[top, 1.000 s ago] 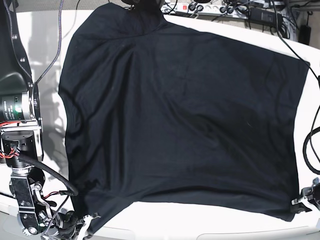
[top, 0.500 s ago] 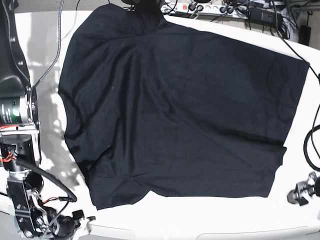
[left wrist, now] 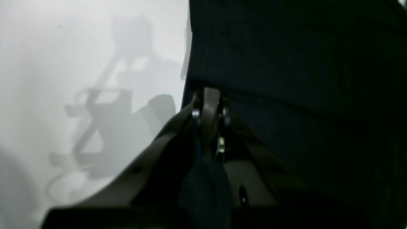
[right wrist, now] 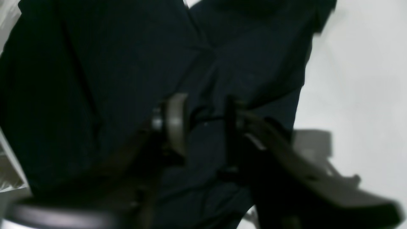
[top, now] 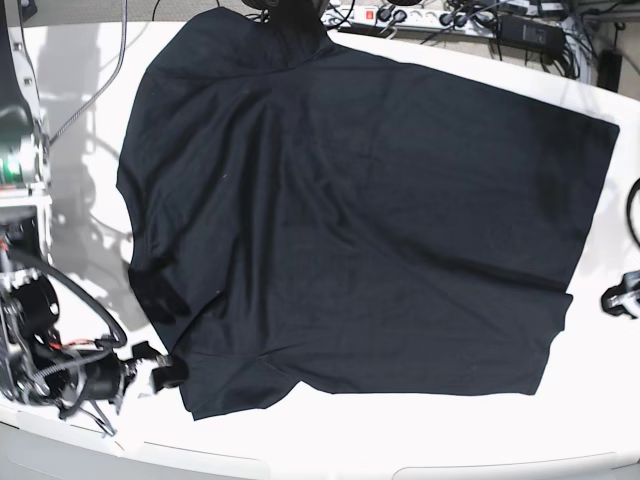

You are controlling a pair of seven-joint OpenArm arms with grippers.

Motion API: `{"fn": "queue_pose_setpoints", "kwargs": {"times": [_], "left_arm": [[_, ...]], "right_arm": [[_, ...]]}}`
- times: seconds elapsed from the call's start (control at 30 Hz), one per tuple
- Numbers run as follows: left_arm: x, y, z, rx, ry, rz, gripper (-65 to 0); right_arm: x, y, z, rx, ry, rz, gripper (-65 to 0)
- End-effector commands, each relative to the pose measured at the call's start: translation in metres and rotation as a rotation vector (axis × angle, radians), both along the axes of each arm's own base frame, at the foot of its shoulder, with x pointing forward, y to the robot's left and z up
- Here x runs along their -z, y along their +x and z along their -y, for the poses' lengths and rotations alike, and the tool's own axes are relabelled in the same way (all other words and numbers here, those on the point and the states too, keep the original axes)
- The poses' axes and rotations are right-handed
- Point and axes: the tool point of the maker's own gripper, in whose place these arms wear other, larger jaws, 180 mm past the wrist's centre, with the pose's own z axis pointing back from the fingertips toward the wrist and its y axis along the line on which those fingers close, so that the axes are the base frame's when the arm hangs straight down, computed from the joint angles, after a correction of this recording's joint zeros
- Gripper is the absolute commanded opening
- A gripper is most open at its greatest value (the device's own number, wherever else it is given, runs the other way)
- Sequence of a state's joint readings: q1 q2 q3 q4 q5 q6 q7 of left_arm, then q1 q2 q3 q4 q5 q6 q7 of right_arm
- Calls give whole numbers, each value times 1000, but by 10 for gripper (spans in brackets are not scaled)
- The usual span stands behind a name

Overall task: Layout the t-shirt on the table in an organized manner, then fold the t-shirt properly
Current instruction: 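Release the shirt and move the right gripper to the shirt's shoulder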

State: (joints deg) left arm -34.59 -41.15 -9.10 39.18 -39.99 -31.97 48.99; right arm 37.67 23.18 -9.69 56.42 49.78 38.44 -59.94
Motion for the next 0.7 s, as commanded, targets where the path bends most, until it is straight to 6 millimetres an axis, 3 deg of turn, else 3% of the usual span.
{"fn": "queue_pose_setpoints", "kwargs": {"times": [0.0,0.07,0.27,0.53,0.67], "left_arm": [[-25,6,-13,-10,3,66,-650],[-26,-4,-19,-2,-13,61,-650],[-22,-40,-22,52,-92,3,-650],[-1,-80,-33,14,-143,-49,-650],[-5,-87,-42,-37,-180,-9,-650]], "right_arm": [[-29,7,-1,-18,36,74,-550],[-29,-11,-6,-62,64,63,-650],[-27,-81,-26,-187,181,-8,-650],[-13,-157,-19,-167,212,-4,-650],[0,-203,-17,-154,191,-37,-650]]}}
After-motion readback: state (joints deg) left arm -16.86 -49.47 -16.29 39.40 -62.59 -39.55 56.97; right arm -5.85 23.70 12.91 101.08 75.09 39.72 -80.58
